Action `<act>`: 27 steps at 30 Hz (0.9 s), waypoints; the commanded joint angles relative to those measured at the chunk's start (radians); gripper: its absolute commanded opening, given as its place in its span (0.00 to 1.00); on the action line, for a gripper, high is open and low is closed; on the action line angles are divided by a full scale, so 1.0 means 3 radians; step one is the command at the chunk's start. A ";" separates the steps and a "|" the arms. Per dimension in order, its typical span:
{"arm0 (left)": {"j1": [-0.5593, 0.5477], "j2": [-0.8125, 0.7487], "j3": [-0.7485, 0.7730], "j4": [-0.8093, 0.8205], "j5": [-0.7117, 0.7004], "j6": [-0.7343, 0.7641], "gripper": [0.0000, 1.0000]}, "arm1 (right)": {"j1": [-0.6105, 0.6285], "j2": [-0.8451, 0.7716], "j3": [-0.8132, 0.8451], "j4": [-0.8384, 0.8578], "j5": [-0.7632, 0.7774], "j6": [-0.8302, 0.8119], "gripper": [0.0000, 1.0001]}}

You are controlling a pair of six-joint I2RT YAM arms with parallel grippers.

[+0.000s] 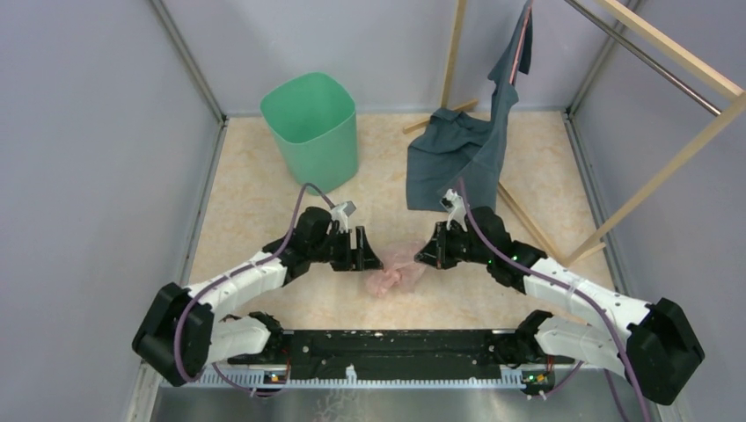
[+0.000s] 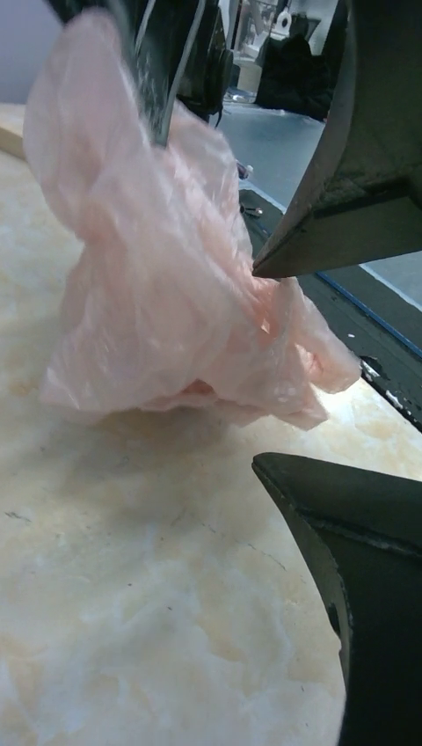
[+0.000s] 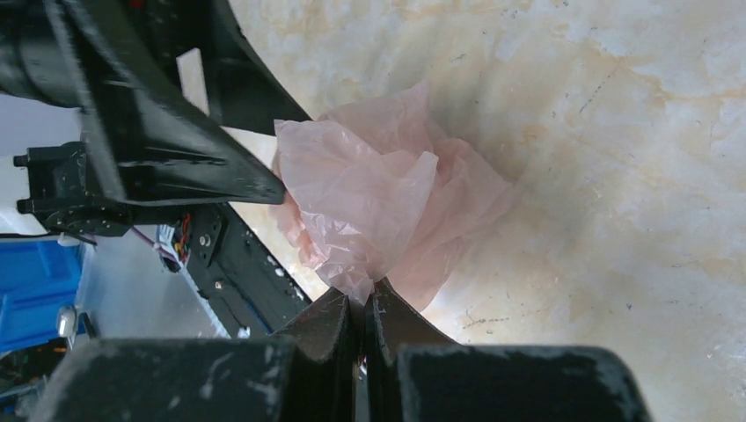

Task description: Put the trash bags into the trash bin

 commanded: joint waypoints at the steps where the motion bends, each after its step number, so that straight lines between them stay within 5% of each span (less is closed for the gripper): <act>1: -0.0009 0.0279 -0.0138 0.0478 0.0109 -0.0228 0.74 | -0.0021 -0.0108 0.0047 0.0027 0.0028 -0.0028 0.00; 3: -0.0008 0.0261 -0.0246 0.0544 0.0096 -0.0260 0.66 | -0.0019 -0.0160 0.0046 -0.0063 0.0113 -0.0057 0.00; 11: -0.0001 -0.0087 -0.0240 0.0154 -0.0033 -0.0041 0.00 | -0.0020 -0.0257 0.0107 -0.0255 0.0366 -0.0168 0.00; 18: 0.0006 -0.0681 0.0091 -0.0452 -0.0548 0.0330 0.00 | -0.0021 -0.0215 0.0209 -0.0357 0.0451 -0.0242 0.00; 23: 0.0005 -0.1365 0.0418 -0.1190 -0.1943 0.0307 0.00 | -0.0016 -0.0219 0.0369 -0.0723 0.0851 -0.0461 0.00; 27: 0.0008 -0.1647 0.0345 -0.0917 -0.1808 0.0265 0.00 | 0.0091 -0.0198 0.0488 -0.0700 0.0854 -0.0533 0.00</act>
